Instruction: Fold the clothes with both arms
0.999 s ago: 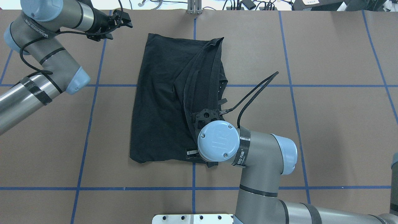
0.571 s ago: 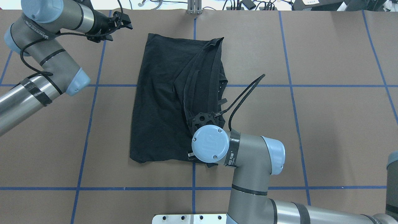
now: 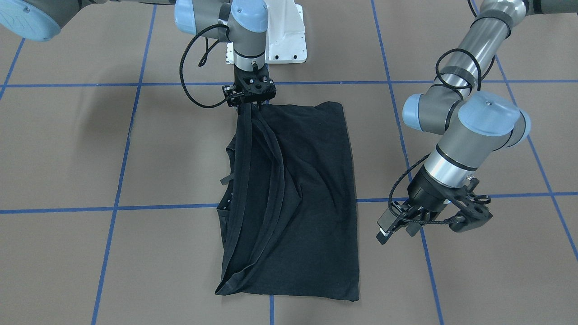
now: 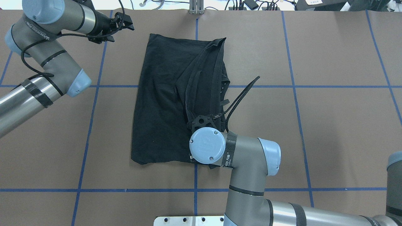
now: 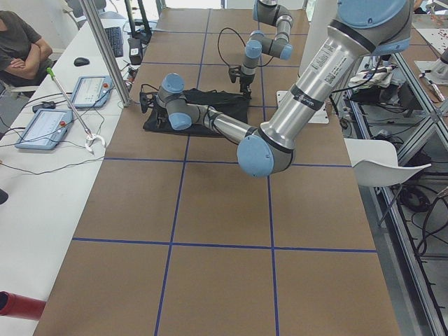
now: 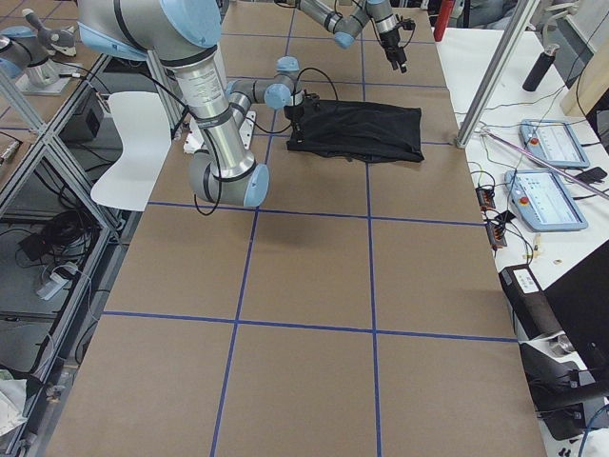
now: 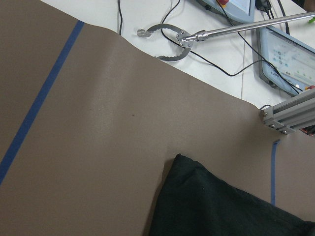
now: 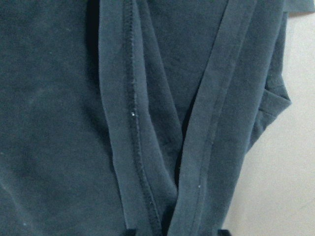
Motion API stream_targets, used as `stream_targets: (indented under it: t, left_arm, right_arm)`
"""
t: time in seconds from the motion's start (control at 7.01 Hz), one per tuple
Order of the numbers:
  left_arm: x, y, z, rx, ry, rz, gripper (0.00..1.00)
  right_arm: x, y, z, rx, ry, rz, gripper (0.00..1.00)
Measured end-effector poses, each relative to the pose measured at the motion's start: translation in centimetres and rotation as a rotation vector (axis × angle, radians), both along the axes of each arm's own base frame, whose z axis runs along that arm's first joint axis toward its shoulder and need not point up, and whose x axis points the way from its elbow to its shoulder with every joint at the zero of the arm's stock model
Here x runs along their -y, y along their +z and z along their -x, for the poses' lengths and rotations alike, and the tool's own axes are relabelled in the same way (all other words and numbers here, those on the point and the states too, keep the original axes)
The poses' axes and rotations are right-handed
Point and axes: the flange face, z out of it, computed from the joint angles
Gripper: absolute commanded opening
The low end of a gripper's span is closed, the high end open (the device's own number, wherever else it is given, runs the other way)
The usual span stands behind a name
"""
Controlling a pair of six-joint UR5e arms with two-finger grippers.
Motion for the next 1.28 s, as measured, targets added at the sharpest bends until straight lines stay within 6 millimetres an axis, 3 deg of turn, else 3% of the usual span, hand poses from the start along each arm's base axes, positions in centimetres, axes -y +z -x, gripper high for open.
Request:
stream_targets:
  t: [0.29,0.57,1.0,1.28]
  left_arm:
    - [0.0,0.0,-0.1,0.0,0.001,0.0,0.99]
    - [0.0,0.0,-0.1,0.0,0.001,0.0,0.99]
    - [0.0,-0.1,-0.1,0.0,0.001,-0.001,0.99]
    - [0.0,-0.1,-0.1,-0.001,0.001,-0.002,0.99]
  right_arm:
    - [0.0,0.2,0.0,-0.013,-0.003,0.003,0.18]
    - [0.0,0.3,-0.1,-0.015,-0.004,0.004,0.0]
    - [0.2,0.4,-0.4,-0.017,0.0,0.004,0.0]
    - [0.1,-0.4,-1.9,-0.029,-0.007,0.013,0.0]
